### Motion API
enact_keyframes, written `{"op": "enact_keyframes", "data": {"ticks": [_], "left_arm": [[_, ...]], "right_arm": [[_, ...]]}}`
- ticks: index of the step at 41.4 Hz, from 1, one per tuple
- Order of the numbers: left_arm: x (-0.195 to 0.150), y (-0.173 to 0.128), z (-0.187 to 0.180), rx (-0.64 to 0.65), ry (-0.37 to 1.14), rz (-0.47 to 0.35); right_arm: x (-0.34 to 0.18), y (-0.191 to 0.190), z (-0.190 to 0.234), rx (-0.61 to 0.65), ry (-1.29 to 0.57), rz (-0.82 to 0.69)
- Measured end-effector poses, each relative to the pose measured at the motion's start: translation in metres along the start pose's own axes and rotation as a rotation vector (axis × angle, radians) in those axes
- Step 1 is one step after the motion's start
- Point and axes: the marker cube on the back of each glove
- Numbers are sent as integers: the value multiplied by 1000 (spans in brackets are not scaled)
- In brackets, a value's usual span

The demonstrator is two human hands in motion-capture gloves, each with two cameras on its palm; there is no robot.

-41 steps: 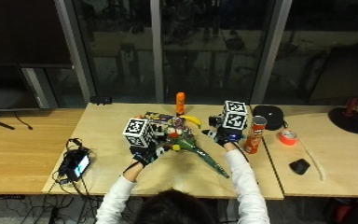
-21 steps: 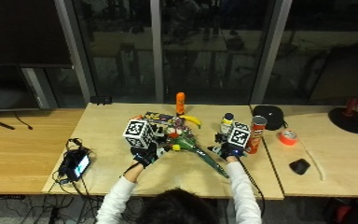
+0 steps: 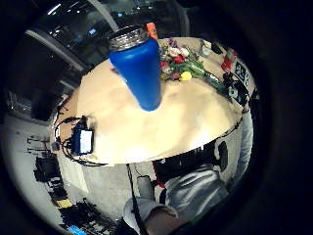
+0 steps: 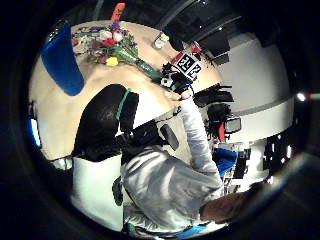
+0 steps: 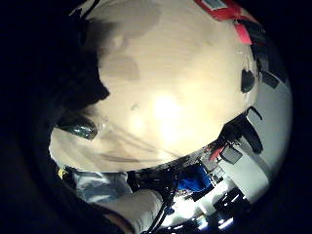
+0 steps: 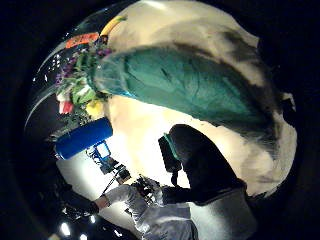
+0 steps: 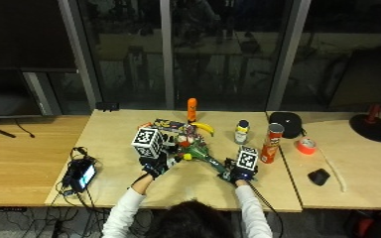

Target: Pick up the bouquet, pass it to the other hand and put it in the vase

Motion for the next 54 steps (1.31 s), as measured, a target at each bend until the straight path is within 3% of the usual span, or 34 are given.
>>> {"op": "enact_keyframes", "data": {"ticks": [12,24,32,37,43,48,54], "left_arm": [[-2,2,-2,3,-1,0],[-8,4,-3,-6,-1,-17],[-7,4,-5,-14,-1,-25],[-7,2,-2,-32,-6,-21],[-6,-4,-4,-28,38,-6],[-1,-16,-10,-11,153,10],[15,-42,-15,14,394,42]], "right_arm": [[-14,5,9,1,223,13],[-15,-5,3,51,47,-28],[-14,-21,-1,203,-109,-83],[-10,-19,-10,422,-188,-19],[-22,-6,-33,603,-468,-112],[-31,12,-60,584,-739,-92],[-56,4,-87,642,-1065,-293]]}}
